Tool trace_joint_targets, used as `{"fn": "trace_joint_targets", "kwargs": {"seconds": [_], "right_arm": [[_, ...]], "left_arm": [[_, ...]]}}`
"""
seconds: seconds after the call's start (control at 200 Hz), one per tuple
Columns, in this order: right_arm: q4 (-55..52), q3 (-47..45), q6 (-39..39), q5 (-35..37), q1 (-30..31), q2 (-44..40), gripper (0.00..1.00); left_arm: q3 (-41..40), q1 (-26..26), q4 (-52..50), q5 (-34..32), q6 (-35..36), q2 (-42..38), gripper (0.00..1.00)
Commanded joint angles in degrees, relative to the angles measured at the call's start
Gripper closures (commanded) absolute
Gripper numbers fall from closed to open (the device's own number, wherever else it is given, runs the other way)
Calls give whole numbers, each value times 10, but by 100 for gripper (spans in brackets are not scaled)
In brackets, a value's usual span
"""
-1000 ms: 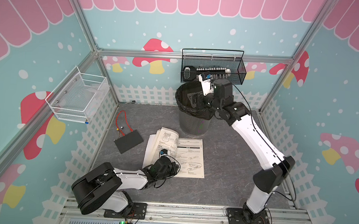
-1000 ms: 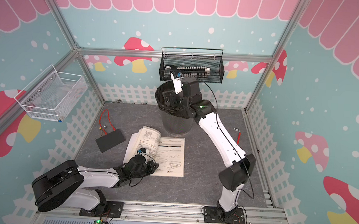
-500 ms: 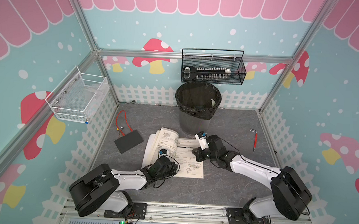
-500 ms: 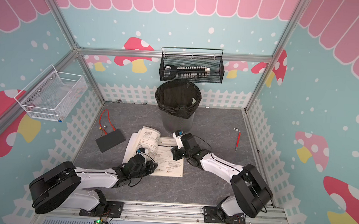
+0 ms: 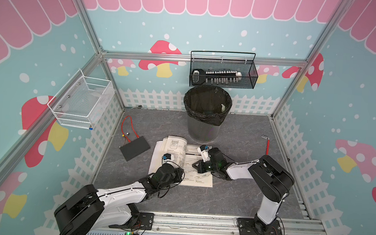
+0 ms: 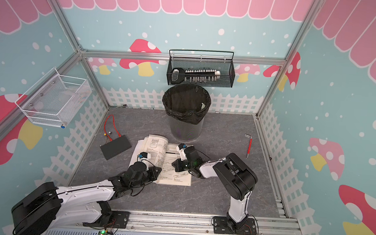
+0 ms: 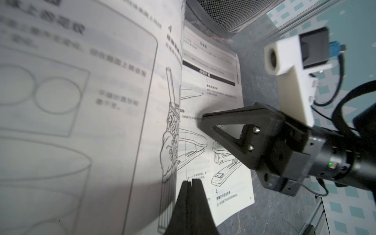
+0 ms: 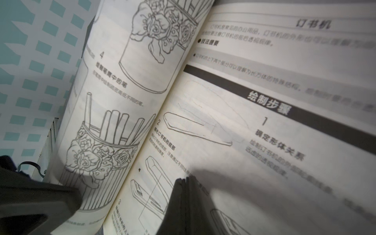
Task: Peel off the used sticky note
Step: Close the book at the center of the board.
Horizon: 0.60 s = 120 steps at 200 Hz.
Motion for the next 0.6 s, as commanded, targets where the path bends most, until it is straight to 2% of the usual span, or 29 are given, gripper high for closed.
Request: {"fn": "trace_joint_targets", "kwargs": {"seconds": [0.0, 0.105, 0.205, 0.29, 0.435, 0.595], "right_arm": [[-2, -13, 20, 22, 4, 20, 100], [-7, -31, 28, 41, 4, 14, 100], [-10, -46, 30, 50, 4, 6, 100], [-9, -56, 30, 53, 4, 1, 100], [-6, -70, 28, 51, 4, -4, 100], [-5, -78, 25, 51, 4, -7, 100]], "left_arm": [[61, 21, -98, -105, 44, -46, 100], [87, 102, -165, -140, 46, -69, 97], [73, 232, -164, -81, 47, -57, 96], [60, 302, -142, -39, 52, -28, 100], [61, 354, -114, -26, 52, 28, 100], [76, 378, -102, -30, 57, 94, 100]]}}
